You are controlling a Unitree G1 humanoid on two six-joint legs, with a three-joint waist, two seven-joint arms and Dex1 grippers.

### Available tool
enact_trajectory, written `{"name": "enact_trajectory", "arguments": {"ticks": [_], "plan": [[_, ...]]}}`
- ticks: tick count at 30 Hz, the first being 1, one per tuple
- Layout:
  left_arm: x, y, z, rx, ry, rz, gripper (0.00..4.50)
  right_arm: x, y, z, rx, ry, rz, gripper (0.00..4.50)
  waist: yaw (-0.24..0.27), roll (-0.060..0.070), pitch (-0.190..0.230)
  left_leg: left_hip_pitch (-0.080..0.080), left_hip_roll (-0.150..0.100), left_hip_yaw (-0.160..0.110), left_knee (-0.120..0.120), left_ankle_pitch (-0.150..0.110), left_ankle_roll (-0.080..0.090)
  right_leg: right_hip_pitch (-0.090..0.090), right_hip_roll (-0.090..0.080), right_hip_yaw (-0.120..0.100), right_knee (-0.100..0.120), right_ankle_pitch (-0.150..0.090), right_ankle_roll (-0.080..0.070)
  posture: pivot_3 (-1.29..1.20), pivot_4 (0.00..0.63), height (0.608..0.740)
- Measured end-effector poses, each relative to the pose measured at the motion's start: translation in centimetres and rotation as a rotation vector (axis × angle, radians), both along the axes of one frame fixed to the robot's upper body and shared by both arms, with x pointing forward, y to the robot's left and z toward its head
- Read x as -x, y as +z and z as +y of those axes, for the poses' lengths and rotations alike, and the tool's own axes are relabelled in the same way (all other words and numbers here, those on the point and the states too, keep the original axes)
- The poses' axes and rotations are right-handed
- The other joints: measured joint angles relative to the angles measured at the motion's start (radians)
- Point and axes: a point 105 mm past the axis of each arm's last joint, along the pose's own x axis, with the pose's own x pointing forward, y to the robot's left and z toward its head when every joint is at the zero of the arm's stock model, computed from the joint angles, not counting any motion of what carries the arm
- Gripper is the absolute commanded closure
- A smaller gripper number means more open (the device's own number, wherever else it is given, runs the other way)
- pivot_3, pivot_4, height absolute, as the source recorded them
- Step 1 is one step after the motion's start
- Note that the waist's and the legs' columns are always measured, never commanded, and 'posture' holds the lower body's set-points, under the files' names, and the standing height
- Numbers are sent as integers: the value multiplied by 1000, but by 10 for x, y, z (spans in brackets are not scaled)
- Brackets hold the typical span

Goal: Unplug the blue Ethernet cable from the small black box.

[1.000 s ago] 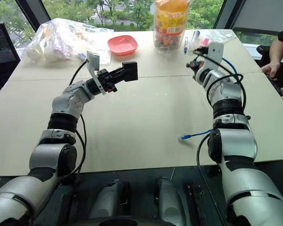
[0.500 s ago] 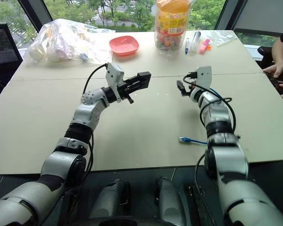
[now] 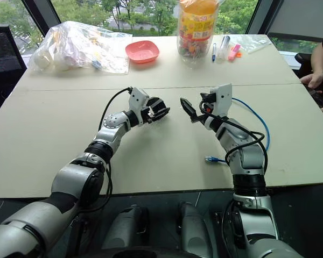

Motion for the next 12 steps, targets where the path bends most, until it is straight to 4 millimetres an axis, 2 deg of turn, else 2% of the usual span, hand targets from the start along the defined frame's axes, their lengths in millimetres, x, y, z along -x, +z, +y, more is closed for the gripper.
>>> {"name": "enact_trajectory", "arguments": {"ticks": [4, 6, 9, 12], "plan": [[3, 11, 13, -9, -41, -30, 197, 5, 4, -8, 26, -14, -19, 0, -2, 0, 0, 0, 0, 0, 0, 0, 0, -1, 0, 0, 0, 0, 0, 0, 150, 740], [12, 19, 32, -5, -65, -35, 197, 12, 5, -12, 40, -14, -26, 0, -7, 0, 0, 0, 1, 0, -1, 0, 0, -1, 1, 0, 0, 0, 0, 0, 150, 740], [35, 24, 62, 30, -87, 35, 197, 26, 0, -22, 44, -12, -6, 0, -4, 0, 0, 0, 2, 0, -1, 0, 0, -1, 1, 0, 1, 0, 0, 0, 150, 740], [62, 25, 77, 23, -115, 109, 197, 41, -8, -21, 33, 26, 23, 0, 0, 1, 0, 0, 2, -1, 0, 0, 0, 0, 1, 0, 0, -1, -1, 0, 150, 740]]}}
